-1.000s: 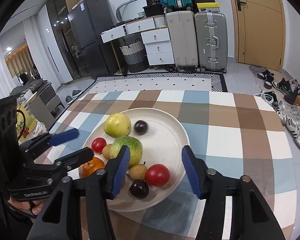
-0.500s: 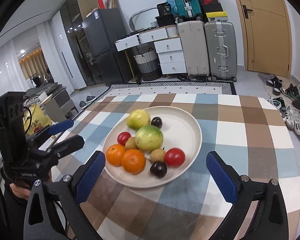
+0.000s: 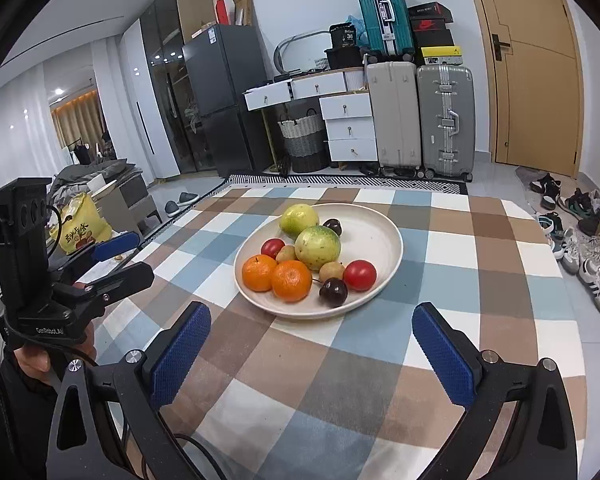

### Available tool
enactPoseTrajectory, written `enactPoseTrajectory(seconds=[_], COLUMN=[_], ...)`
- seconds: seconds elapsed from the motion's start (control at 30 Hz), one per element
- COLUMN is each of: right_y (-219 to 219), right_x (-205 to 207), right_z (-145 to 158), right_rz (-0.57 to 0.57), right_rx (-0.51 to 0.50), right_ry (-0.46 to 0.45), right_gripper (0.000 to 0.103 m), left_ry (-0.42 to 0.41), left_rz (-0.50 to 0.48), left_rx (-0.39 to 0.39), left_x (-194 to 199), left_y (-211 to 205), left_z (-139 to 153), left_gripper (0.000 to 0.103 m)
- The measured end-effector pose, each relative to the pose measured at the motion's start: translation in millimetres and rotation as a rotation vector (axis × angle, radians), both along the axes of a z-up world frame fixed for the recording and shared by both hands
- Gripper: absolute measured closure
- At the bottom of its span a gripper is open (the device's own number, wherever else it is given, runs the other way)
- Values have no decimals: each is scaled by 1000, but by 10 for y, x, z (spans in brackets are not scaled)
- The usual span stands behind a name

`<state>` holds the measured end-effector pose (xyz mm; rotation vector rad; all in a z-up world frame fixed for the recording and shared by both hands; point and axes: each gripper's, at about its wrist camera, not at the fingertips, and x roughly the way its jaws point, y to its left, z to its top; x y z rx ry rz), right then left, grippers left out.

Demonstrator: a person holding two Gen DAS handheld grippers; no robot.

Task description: Organize fruits

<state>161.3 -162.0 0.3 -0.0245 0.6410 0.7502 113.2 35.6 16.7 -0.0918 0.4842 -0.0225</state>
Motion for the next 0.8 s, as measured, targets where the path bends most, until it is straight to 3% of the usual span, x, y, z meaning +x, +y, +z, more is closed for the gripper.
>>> enactPoseTrajectory(seconds=[0.27, 0.57, 0.8], right_y=[-75, 11, 23], right_x=[-57, -167, -170], right_z=[-80, -94, -135], right_rz=[14, 17, 11], right_rx=[67, 48, 39], right_ry=[-56, -165, -180], right_gripper=[0, 0, 0], left_ry=[-8, -31, -27], left_rz=[15, 30, 39], left_rx=[-7, 1, -8], left_x=[-23, 76, 92], left_y=[-57, -74, -73], left_z=[-117, -189, -204], left_gripper=[1, 1, 1])
